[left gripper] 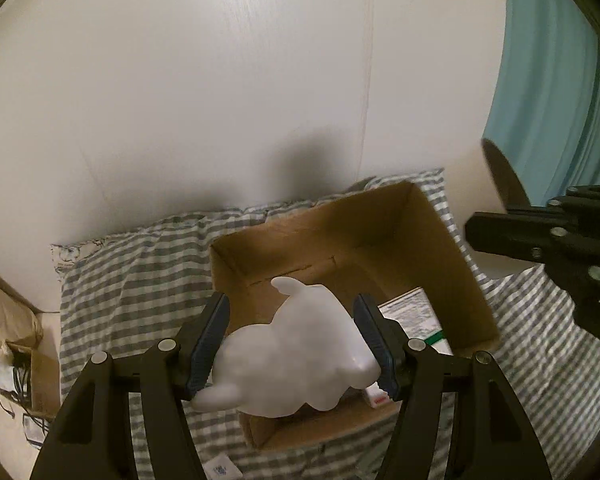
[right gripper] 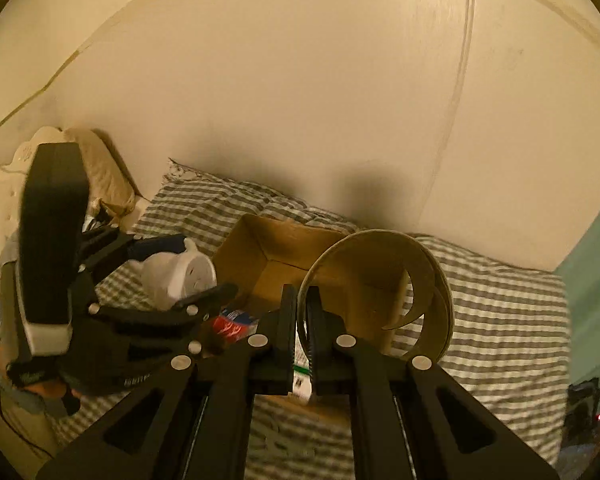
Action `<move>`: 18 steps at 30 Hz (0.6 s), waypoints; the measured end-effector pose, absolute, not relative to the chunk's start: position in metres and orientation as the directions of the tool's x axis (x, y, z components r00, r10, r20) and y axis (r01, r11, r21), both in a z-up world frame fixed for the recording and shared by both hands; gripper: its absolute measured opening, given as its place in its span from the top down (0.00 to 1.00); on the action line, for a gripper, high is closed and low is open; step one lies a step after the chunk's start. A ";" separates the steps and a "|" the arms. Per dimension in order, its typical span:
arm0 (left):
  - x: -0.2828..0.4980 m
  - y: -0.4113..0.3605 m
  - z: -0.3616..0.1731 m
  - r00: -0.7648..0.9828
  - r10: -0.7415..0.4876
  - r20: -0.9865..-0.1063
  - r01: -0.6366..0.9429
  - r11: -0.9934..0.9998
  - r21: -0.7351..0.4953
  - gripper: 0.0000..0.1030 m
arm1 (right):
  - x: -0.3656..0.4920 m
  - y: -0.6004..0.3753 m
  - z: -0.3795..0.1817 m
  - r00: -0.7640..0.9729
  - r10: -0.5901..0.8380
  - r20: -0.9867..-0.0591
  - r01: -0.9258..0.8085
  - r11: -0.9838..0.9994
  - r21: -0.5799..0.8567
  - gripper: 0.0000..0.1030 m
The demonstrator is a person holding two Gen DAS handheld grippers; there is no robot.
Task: Organize objects
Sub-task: 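Carry the plush figure and tape roll into the cardboard box and release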
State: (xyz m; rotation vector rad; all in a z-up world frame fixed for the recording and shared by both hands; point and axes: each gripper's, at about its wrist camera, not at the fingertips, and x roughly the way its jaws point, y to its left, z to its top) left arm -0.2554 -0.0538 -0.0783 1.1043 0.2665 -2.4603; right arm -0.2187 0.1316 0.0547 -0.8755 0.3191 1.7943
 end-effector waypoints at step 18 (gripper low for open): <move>-0.251 -0.062 -0.082 -0.554 -0.341 -0.760 0.495 -0.868 0.029 0.10 | -0.212 0.142 0.054 -0.170 0.722 -0.670 -0.924 -0.354 -0.147 0.41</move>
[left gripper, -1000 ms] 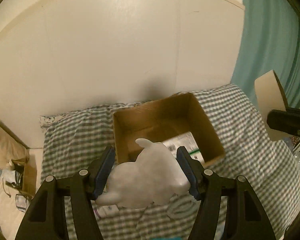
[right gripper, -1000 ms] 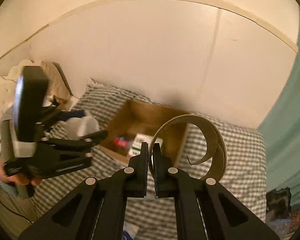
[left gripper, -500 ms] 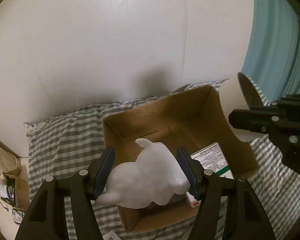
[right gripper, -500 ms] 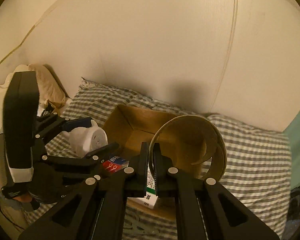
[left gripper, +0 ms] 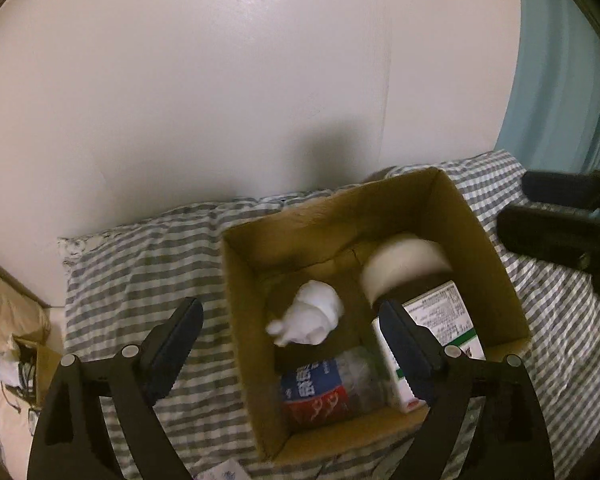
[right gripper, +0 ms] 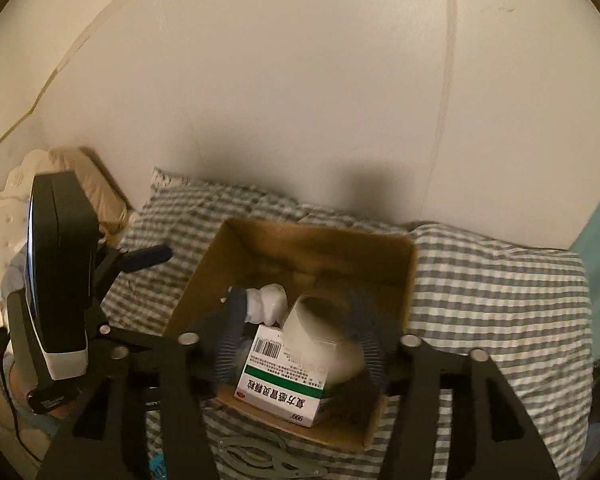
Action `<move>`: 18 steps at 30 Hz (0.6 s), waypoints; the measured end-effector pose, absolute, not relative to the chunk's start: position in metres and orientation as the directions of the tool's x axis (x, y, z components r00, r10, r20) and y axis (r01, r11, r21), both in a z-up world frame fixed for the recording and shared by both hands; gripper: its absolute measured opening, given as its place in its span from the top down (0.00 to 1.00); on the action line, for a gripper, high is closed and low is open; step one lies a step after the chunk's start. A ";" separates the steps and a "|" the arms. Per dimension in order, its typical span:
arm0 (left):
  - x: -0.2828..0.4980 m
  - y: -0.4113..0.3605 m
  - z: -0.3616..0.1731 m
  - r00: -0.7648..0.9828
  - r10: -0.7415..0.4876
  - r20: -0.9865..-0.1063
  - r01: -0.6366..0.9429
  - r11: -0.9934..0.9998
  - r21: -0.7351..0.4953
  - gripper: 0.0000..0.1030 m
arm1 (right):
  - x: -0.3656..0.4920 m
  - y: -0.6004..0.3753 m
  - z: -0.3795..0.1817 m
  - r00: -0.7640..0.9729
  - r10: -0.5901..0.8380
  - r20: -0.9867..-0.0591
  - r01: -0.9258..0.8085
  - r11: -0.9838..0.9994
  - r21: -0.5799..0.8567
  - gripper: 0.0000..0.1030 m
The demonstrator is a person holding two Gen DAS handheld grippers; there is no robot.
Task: Organize objects
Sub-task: 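Carry the plush figure and tape roll into the cardboard box and release, then withdraw both tools from the box toward the remaining items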
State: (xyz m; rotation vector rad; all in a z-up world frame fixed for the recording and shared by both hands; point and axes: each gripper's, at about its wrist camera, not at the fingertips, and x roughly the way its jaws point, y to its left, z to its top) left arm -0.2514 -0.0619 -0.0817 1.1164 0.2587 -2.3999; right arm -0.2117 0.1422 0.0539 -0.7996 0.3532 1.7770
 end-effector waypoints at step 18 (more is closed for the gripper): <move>-0.123 -0.018 0.011 -0.618 -0.409 -0.671 0.594 -0.802 -0.059 0.08 | -0.244 -0.029 0.136 -0.120 0.860 -0.497 -0.904 -0.301 -0.302 0.18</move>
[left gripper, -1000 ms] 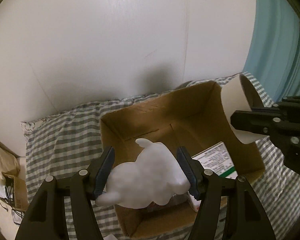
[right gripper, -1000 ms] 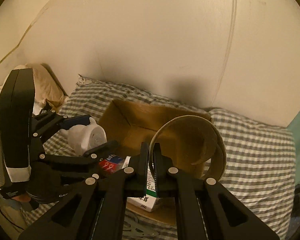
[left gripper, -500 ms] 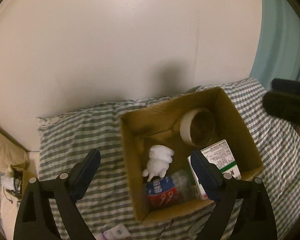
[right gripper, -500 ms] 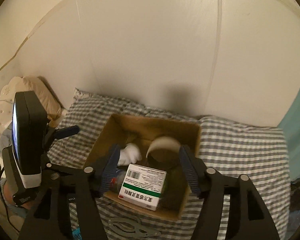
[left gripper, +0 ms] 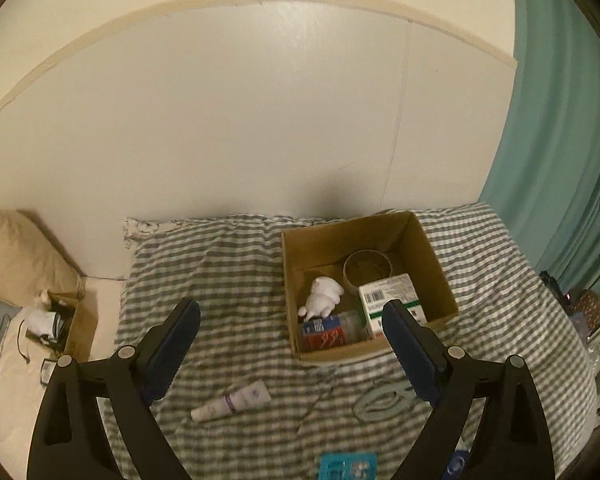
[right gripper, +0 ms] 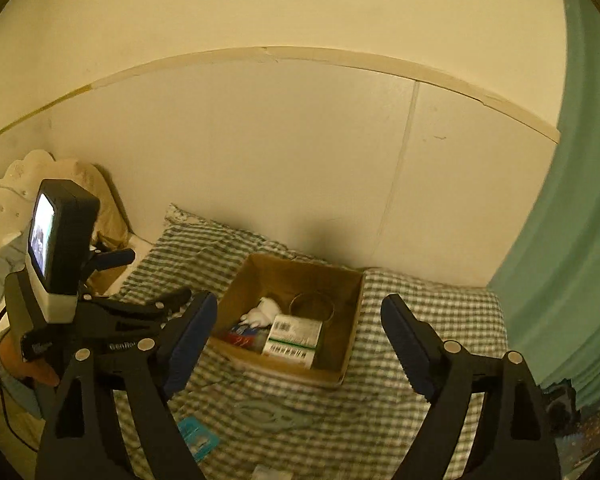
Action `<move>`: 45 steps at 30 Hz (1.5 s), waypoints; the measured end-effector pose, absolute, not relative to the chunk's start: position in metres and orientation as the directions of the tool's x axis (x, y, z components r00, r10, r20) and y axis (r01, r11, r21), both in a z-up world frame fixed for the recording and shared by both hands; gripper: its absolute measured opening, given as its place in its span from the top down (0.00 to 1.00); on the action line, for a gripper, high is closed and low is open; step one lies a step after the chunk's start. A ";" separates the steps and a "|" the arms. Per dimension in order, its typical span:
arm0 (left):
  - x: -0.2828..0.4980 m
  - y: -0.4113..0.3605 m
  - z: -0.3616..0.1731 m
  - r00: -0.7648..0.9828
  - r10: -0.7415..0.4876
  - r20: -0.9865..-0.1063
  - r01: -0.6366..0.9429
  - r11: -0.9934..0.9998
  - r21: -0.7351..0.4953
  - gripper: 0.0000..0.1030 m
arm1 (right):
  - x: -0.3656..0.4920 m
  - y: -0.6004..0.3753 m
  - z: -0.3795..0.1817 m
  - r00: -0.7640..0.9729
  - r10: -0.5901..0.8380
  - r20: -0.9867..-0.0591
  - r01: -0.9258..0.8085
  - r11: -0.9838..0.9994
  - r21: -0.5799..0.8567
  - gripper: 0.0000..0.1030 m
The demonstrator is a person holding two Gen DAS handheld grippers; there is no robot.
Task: Organize objects
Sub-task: 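Withdraw both tools from the box toward the remaining items, then grasp the teal blister pack with left tool while right tool grasps the blue tissue pack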
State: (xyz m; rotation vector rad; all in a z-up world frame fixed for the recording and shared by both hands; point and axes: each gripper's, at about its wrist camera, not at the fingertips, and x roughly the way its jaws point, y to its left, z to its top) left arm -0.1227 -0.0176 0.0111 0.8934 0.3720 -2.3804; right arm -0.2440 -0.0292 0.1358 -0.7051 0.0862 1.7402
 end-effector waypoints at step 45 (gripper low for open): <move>-0.102 0.084 -0.207 -0.410 -0.103 -0.906 0.498 -0.858 -0.128 0.26 | -0.194 -0.014 -0.131 0.112 0.363 -0.925 -0.855 -0.439 -0.276 0.44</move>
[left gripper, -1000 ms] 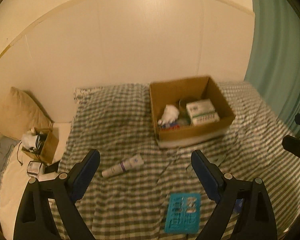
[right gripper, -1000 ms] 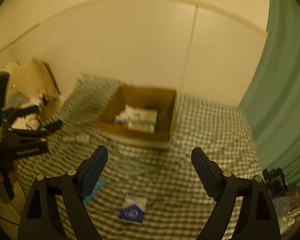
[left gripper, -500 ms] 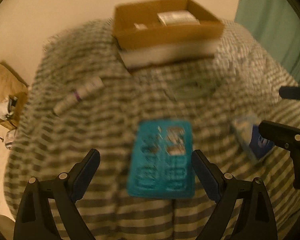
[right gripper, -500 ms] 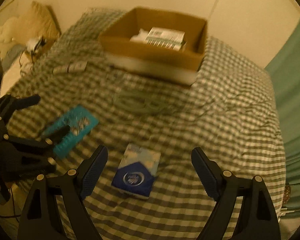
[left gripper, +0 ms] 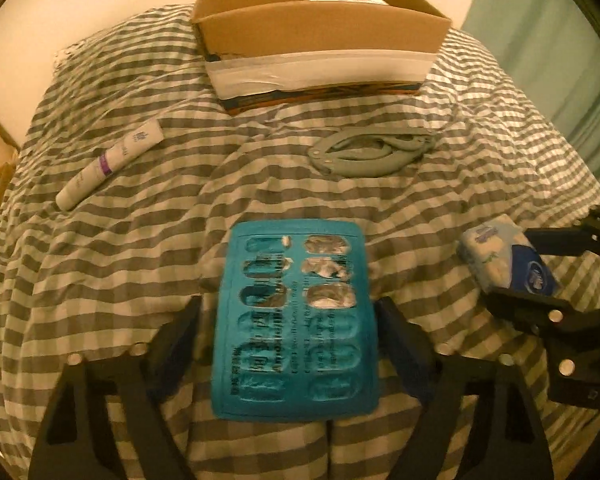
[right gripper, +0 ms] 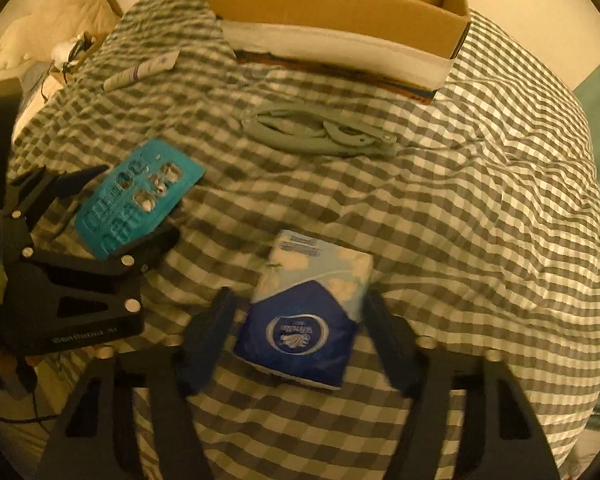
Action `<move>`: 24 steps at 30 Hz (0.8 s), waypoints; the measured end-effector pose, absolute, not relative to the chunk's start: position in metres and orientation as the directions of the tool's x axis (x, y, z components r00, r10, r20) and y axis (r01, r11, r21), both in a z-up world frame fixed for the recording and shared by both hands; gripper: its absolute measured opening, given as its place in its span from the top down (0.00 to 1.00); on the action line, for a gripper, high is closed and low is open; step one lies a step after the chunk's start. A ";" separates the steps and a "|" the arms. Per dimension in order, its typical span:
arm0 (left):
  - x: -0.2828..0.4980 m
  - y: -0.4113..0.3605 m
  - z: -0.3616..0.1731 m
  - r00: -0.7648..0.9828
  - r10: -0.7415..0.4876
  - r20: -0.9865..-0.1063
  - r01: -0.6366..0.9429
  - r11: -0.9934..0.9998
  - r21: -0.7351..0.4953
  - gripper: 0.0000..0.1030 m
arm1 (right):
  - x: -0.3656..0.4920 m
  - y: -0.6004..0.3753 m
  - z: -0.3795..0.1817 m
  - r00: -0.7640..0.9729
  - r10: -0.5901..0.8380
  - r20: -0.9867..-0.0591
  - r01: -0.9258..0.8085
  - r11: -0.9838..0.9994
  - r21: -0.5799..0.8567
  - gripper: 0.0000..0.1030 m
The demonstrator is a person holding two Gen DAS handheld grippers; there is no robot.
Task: Organize objects
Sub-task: 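Grasp the teal blister pack with left tool while right tool grasps the blue tissue pack, then carry the blister pack and tissue pack into the cardboard box and release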
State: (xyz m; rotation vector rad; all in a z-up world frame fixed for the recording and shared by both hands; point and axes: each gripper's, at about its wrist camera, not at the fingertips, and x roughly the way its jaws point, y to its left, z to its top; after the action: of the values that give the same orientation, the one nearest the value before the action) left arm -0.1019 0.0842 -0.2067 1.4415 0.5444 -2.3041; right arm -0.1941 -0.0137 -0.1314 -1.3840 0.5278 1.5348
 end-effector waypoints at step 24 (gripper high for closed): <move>-0.142 0.053 -0.068 -0.548 -0.267 -0.793 0.543 -0.835 -0.094 0.31 | -0.207 -0.018 0.027 -0.030 0.694 -0.720 -0.869 -0.374 -0.325 0.46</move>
State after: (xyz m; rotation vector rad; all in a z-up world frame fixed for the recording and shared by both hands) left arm -0.1419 0.0526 -0.0681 1.1358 0.4580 -2.3711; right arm -0.2070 -0.0183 0.0274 -1.0118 0.2418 1.6810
